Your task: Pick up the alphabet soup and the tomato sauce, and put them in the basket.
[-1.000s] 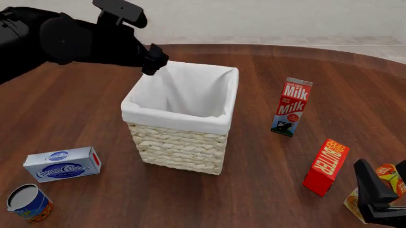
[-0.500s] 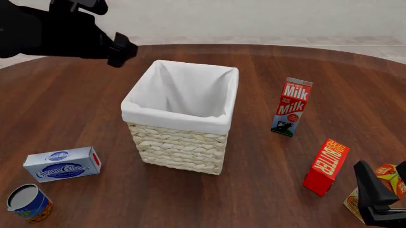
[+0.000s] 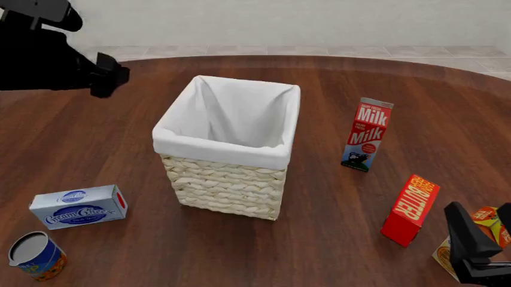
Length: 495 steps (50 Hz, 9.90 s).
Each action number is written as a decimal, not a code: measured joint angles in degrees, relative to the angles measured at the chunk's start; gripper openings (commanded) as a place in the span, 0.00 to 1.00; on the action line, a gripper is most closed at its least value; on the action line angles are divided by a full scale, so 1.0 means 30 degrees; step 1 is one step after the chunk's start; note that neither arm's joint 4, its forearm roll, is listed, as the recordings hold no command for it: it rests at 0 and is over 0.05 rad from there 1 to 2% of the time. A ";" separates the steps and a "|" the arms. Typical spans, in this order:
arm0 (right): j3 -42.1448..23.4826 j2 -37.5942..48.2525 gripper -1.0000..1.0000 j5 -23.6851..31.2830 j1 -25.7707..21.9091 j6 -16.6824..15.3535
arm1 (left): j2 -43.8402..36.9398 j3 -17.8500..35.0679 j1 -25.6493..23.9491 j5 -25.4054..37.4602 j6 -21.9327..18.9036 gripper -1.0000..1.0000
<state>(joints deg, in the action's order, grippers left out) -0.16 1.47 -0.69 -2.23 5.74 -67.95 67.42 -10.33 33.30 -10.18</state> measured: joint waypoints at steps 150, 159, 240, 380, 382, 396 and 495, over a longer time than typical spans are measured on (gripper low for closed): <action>-0.0001 -0.0360 1.00 0.0344 -0.0567 0.0659 | 0.7448 -1.4940 1.0823 -0.1396 0.0103 1.00; 0.0003 -0.0368 1.00 0.0362 -0.0542 0.0616 | 0.6884 -1.5469 1.0837 -0.2292 0.0050 1.00; 0.0016 -0.0443 1.00 0.0421 -0.0407 0.0445 | 0.2484 -1.8774 1.1583 -0.8629 0.0100 1.00; 0.0021 -0.0458 1.00 0.0358 -0.0508 0.0075 | 0.7937 -0.7853 0.6409 0.1887 -0.0462 0.00; 0.0022 -0.0460 1.00 0.0359 -0.0499 0.0073 | 0.7733 -0.7629 0.6162 0.1810 -0.0503 0.00; 0.0030 -0.0466 1.00 0.0353 -0.0460 0.0039 | 0.6543 -0.5967 0.5011 0.1459 -0.1158 0.00; -0.0019 -0.0474 1.00 0.0177 -0.0389 -0.0150 | -0.2579 0.1729 -0.3796 -0.2576 -0.2138 0.00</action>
<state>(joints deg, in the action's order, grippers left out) -0.22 0.04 -0.16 -3.40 5.29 -75.69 72.61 -21.71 25.57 -16.59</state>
